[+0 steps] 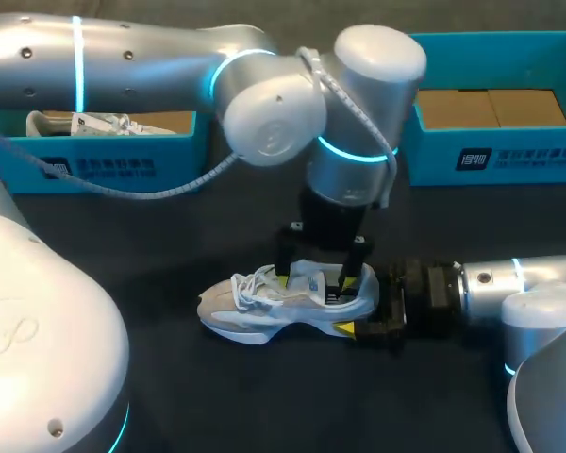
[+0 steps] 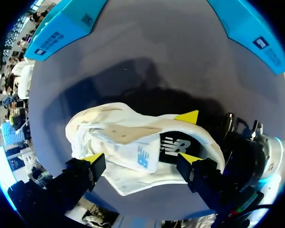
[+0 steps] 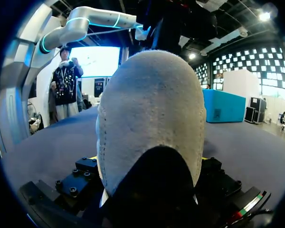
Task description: Take the shoe out of the shoebox, open the shoe tongue, remove and reinsert the insole, then place the shoe into the shoebox
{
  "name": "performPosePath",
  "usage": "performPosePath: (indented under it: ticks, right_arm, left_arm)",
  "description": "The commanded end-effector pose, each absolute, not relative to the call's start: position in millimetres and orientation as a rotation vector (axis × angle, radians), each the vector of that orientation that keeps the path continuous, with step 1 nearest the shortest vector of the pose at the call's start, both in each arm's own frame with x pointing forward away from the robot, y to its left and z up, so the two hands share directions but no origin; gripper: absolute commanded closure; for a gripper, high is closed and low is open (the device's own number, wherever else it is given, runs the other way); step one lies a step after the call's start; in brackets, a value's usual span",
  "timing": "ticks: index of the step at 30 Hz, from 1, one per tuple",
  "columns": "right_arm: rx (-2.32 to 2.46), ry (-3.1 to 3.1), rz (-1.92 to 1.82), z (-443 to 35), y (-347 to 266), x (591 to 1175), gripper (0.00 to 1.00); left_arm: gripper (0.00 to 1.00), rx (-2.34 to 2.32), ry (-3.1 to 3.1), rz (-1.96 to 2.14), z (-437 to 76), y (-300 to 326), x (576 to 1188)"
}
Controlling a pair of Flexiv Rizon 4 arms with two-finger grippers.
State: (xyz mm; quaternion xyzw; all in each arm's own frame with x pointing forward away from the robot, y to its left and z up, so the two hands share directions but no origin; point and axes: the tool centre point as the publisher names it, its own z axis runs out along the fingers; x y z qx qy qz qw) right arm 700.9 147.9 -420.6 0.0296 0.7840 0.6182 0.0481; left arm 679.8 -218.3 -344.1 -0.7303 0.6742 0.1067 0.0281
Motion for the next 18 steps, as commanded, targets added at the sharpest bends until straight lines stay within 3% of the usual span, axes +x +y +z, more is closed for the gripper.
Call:
performPosePath:
  ticks: [1,18]
  right_arm:
    - [0.093,2.392,1.88,-420.1,149.2,700.2,1.0]
    - [0.093,2.392,1.88,-420.1,149.2,700.2,1.0]
  left_arm:
    - [0.0,-2.51,1.113,0.531,-352.9,-230.4,675.3]
    - [0.01,-2.487,1.027,0.61,-356.2,-203.7,679.3]
